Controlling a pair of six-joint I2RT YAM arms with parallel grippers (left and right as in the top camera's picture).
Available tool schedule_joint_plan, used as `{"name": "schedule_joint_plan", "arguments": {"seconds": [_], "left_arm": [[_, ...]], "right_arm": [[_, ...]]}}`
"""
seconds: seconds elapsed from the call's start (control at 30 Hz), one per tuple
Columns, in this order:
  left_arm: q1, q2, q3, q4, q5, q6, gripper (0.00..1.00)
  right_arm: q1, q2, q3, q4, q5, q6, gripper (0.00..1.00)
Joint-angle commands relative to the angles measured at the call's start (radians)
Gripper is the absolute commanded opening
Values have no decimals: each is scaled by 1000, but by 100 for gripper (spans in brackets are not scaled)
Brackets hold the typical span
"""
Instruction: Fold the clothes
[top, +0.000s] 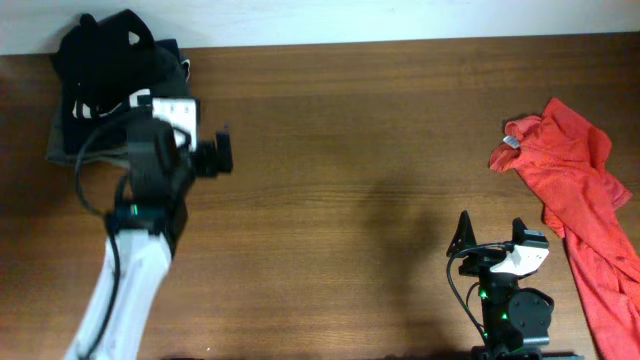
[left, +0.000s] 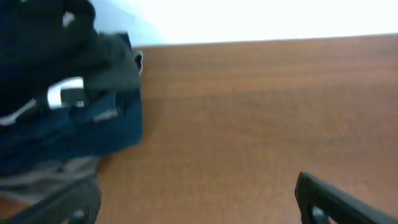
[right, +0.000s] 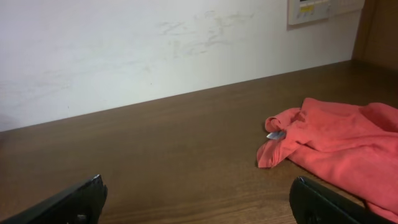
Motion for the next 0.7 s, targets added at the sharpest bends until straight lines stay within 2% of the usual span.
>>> {"name": "schedule_joint_plan", "arguments": {"seconds": [0.0, 0.33, 0.5, 0.67], "left_arm": [[3, -142, -189, 129, -2, 11, 99], [3, -500, -645, 585, -3, -8, 99], [3, -683, -811, 664, -15, -8, 99], [3, -851, -875, 609, -27, -8, 99]], "right_arm": [[6, -4, -5, -8, 2, 6, 99], [6, -4, -5, -8, 2, 6, 99], [6, -4, -5, -8, 2, 6, 99], [6, -4, -5, -8, 2, 6, 99]]}}
